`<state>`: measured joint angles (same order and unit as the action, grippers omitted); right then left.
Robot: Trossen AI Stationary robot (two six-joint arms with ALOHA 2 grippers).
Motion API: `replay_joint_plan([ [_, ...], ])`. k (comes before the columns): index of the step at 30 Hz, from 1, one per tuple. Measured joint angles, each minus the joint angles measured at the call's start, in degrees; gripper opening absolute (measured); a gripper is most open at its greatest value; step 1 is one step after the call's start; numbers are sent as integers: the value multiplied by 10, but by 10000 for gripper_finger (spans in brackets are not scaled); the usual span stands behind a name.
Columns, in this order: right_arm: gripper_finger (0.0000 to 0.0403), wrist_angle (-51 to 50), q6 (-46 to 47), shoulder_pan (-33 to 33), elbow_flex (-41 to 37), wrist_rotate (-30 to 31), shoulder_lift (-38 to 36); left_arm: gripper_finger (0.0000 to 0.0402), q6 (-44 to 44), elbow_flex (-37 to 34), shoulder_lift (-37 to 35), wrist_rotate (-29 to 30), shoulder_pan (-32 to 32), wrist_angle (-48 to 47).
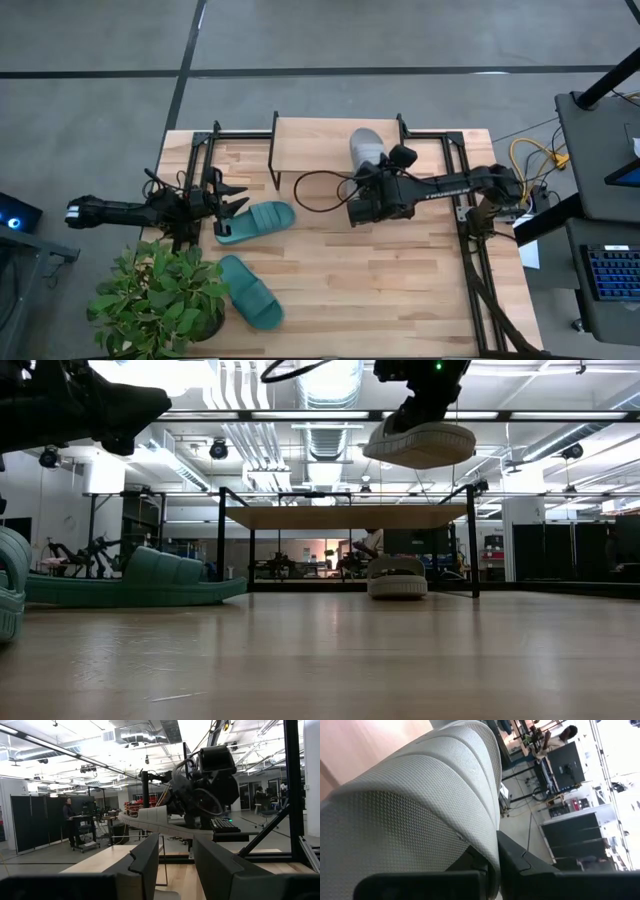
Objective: Pick and place slides into the shelf
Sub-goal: Put the bottom gray slipper on the shelf
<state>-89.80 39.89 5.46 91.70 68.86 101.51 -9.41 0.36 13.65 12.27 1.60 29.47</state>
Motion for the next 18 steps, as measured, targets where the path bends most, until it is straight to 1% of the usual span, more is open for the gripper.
replay_joint_plan([
  [18,9,2,-43,-62,0,-9,0,107,0,0,0,0,0,0],
])
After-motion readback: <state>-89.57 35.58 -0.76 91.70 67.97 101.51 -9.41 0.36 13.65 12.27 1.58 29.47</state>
